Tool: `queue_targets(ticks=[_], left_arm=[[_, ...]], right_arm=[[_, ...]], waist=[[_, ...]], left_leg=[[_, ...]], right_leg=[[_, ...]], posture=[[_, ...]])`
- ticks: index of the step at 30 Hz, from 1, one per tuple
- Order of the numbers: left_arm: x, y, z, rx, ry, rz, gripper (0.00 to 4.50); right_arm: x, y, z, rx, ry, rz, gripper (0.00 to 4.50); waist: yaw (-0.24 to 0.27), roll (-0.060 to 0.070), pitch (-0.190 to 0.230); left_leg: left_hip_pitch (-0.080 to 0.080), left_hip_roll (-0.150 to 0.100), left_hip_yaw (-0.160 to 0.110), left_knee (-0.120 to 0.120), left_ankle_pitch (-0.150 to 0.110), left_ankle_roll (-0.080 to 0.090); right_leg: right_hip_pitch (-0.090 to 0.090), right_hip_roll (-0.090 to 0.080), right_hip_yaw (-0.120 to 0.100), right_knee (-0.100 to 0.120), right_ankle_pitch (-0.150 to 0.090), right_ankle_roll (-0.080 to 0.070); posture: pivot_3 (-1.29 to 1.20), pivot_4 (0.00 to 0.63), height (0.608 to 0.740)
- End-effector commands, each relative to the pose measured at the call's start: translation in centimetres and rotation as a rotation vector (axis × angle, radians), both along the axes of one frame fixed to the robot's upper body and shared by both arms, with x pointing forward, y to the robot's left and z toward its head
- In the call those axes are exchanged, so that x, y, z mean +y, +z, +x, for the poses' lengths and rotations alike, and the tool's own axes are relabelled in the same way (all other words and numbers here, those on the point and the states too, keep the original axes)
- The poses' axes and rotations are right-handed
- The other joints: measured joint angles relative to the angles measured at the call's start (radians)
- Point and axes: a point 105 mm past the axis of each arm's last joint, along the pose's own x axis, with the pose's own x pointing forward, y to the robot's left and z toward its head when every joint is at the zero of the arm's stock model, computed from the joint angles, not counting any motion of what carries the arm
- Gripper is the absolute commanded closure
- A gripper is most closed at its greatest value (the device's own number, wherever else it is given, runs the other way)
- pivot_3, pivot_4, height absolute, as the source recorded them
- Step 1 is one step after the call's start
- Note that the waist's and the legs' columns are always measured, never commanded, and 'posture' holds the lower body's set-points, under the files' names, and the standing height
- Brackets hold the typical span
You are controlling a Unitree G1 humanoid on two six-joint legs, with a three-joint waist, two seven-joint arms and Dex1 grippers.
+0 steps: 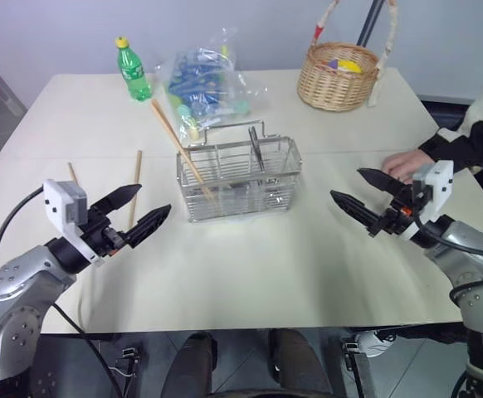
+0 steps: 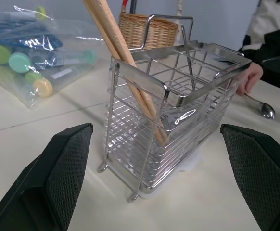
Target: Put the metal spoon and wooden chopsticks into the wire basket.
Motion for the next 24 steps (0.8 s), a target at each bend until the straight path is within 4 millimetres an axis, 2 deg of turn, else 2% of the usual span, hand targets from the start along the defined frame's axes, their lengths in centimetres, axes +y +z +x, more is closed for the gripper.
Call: queue_targets(ticks=[1,24], left_arm=[[0.14,0.97,-0.04,-0.057,0.016,0.028,0.04],[0.23,1.19,0.01,-0.056,0.015,-0.001,0.04]], right_arm=[[0.31,0.85,-0.08,-0.038,0.009,0.003,0.0],[0.4,0.74,0.18,-0.039,0.014,0.005,0.0]], waist=[[0.0,0.0,0.0],[0.0,0.0,0.0]], left_leg=[[0.0,0.0,0.0,0.0,0.0,0.0],[0.0,0.0,0.0,0.0,0.0,0.0]], right_leg=[[0.0,0.0,0.0,0.0,0.0,0.0],[0.0,0.0,0.0,0.0,0.0,0.0]], posture=[[0.0,0.15,0.74],[0.0,0.15,0.74]])
